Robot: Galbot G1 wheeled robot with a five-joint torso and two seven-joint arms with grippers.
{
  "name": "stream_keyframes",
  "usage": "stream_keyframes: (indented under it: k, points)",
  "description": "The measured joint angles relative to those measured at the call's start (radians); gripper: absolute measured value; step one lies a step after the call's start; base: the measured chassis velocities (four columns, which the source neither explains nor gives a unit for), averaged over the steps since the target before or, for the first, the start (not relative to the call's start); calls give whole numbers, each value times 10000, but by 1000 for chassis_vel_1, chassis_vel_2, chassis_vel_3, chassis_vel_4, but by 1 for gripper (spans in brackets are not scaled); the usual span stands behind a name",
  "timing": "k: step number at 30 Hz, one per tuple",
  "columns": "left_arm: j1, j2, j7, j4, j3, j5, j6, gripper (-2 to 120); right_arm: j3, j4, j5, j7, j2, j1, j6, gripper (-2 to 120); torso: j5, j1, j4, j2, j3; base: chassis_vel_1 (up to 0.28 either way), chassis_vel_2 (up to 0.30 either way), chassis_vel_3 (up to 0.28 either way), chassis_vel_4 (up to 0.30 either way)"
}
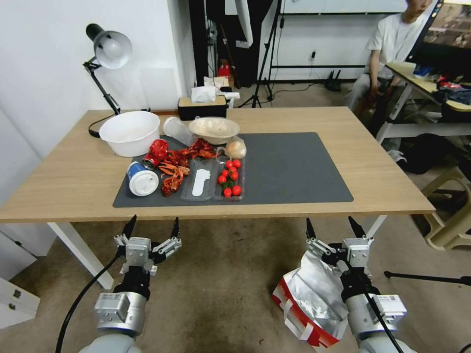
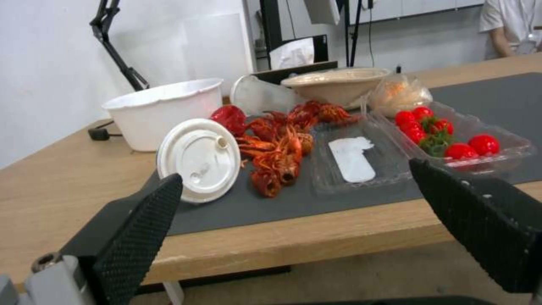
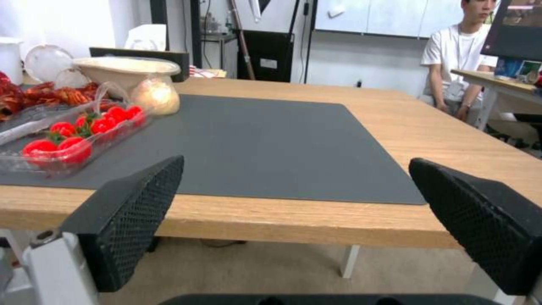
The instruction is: Pick up the food delivery bag from the floor and place it on the table.
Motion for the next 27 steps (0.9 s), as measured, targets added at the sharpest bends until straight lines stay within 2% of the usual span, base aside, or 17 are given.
stream_keyframes:
  k: [17,20,23,24,27]
  points:
    - [-13,29,-27,-6,34,-66,18,100,-4,18,-2,-38,9,-4,-29,100,0,0,1,0,0,0,0,0,0]
    - [-157,317,-348,-272,435,-661,301,100,-62,205,-85,-420,136,-55,-312,100,1,0,2,0,0,0,0,0,0]
    - [-442,886,-971,-781,1199,-1807,871,100,-329,818,-369,-1637,564,-221,-1192,100,-3,0,-2,0,0,0,0,0,0]
    - [-442,886,-971,-781,1199,-1807,871,100,-329,818,-369,-1637,564,-221,-1192,100,-3,0,-2,0,0,0,0,0,0]
    - [-675,1356,-1497,-1215,1847,-2776,1351,100,-324,942,-366,-1907,662,-189,-1302,100,1,0,-2,0,0,0,0,0,0]
